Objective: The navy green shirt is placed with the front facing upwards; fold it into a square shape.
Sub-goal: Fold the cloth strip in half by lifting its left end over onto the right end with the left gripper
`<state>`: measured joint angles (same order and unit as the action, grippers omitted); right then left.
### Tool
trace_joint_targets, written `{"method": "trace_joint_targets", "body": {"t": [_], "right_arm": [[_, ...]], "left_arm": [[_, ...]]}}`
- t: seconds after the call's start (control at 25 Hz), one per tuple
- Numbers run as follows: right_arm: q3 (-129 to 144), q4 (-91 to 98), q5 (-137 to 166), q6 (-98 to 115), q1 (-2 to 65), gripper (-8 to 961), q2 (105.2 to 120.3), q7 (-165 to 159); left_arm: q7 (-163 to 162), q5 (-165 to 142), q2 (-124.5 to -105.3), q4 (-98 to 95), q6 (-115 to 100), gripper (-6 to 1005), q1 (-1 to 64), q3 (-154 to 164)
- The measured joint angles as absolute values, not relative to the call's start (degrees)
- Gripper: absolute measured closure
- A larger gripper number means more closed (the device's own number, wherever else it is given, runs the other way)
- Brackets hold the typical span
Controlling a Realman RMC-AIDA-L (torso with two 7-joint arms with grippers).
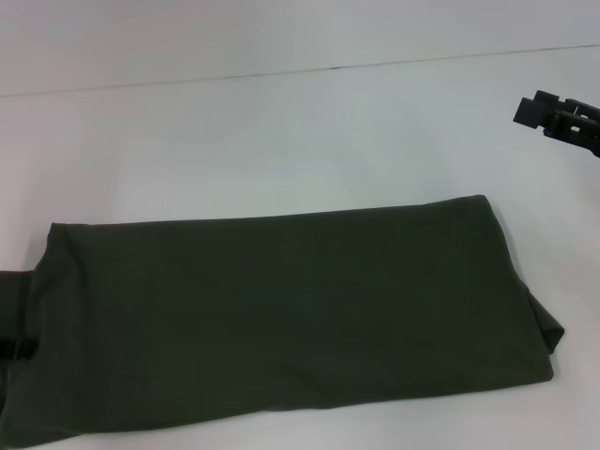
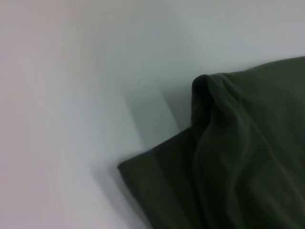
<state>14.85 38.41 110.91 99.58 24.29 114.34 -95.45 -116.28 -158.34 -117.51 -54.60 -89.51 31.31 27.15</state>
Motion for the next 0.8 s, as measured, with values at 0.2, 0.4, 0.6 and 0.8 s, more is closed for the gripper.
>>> {"method": "trace_joint_targets", "body": {"t": [0.2, 0.4, 0.6, 0.8], "right_arm": [[14.85, 38.41, 110.91, 99.58, 24.25, 88, 114.34, -95.45], [14.85, 38.43, 110.91, 99.58, 24.25, 97, 114.33, -95.45], [14.85, 38.47, 110.92, 99.58, 24.25, 105, 114.34, -95.45], [14.86, 38.46, 110.92, 99.58, 24.25, 114, 114.34, -95.45]], "left_arm": [[-116.24, -158.11, -117.52, -54.57, -89.86, 145, 31.37, 27.81], [-116.17, -158.16, -117.66, -54.60, -89.90, 152, 31.39, 28.29], [-116.49, -158.08, -117.81, -54.61, -89.80, 176, 31.39, 28.67], [-118.50, -158.34, -117.72, -54.45, -89.12, 270, 31.48, 28.71]]}}
